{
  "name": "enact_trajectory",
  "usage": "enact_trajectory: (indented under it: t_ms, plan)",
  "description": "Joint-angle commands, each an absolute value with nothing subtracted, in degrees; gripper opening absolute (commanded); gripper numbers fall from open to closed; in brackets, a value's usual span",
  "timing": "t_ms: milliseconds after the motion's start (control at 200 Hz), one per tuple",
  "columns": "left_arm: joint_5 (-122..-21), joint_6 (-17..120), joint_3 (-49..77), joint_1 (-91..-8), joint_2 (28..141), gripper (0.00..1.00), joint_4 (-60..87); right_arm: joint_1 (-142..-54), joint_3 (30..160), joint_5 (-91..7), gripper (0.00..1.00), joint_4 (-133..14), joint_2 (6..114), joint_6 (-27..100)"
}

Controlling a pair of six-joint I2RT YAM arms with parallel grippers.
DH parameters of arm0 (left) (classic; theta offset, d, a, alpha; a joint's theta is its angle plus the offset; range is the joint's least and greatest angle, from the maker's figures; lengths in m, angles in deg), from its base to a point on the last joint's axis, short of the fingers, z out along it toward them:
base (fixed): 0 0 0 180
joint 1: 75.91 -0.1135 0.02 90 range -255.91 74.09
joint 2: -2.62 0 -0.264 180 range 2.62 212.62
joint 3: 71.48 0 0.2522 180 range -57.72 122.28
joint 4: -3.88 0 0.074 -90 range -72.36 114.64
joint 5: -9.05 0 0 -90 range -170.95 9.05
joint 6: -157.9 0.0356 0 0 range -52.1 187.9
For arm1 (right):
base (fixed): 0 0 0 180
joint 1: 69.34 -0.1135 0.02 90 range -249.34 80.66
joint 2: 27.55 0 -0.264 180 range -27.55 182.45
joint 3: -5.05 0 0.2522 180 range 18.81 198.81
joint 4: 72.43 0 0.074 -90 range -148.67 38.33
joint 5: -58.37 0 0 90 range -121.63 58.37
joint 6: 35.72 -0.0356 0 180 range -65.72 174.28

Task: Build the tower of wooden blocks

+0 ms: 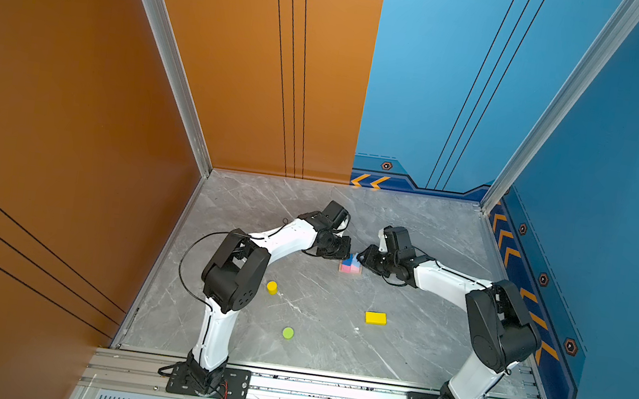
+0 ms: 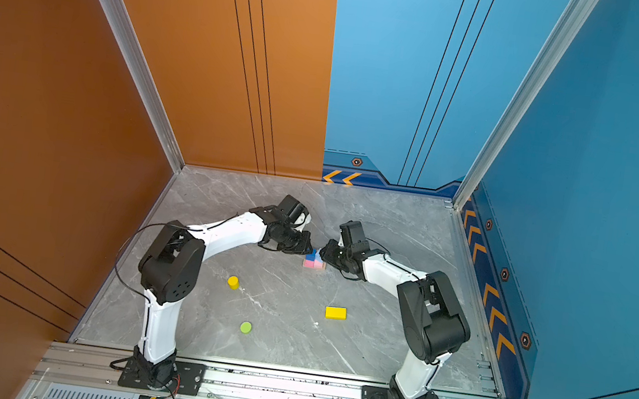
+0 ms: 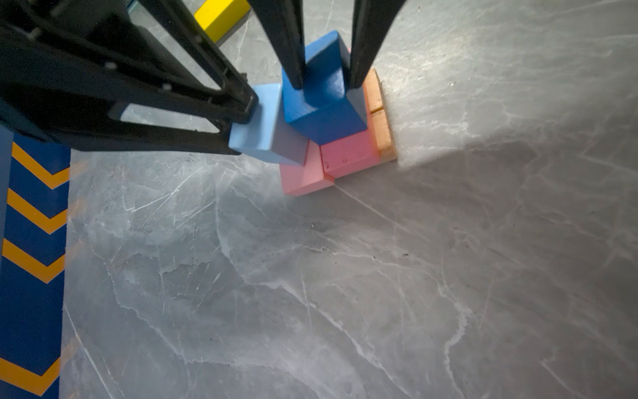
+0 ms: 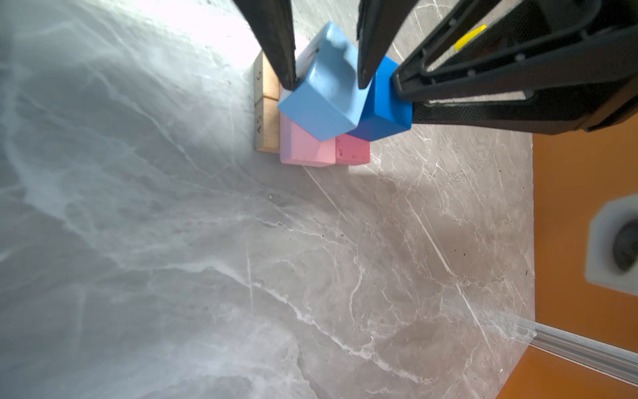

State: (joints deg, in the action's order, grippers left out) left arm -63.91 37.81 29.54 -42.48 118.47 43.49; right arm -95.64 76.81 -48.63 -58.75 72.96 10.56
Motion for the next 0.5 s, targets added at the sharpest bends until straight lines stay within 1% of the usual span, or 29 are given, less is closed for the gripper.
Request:
enact_trajectory:
  t_ms: [0, 496]
  plan:
    - [-62.6, 37.5, 31.1, -42.3, 119.3, 0.25, 43.4, -95.2, 78.6, -49.8, 0.34, -57.9, 74.1, 11.3]
    - [-62.7, 37.4, 31.1, -42.6, 119.5, 0.31, 43.4, -94.8, 80.1, -51.2, 0.34, -58.1, 75.7, 11.6]
